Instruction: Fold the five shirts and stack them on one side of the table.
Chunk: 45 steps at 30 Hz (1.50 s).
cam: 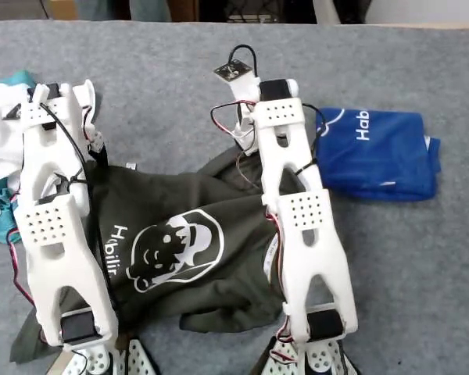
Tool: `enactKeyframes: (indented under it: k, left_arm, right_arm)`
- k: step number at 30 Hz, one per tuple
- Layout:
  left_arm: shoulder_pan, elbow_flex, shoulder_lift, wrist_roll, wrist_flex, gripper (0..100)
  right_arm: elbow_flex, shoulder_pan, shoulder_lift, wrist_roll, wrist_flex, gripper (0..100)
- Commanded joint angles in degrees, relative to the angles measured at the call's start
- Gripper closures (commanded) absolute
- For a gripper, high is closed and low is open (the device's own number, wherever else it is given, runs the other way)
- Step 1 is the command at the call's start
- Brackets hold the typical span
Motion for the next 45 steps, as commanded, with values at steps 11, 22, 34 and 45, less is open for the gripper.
enactKeyframes:
  k: [11,22,34,45]
  left_arm:
    - [-0.7,-10.9,0.7,0.5,2.8,84]
    - [-0.7,-14.7,1.6,0.6,2.6,78]
    - [-5.3,-15.3,9.1,0.6,2.6,86]
    - [-5.3,-20.6,9.1,-4.3,2.7,97]
  right_arm:
    - [-1.4,0.4,0.3,0.4,-1.4,95.5]
    - [-1.3,0.4,0.4,0.4,-1.4,95.4]
    - [-1.3,0.4,0.4,0.4,-1.4,95.4]
    - [-3.6,0.3,-0.7,0.0,-2.1,95.6]
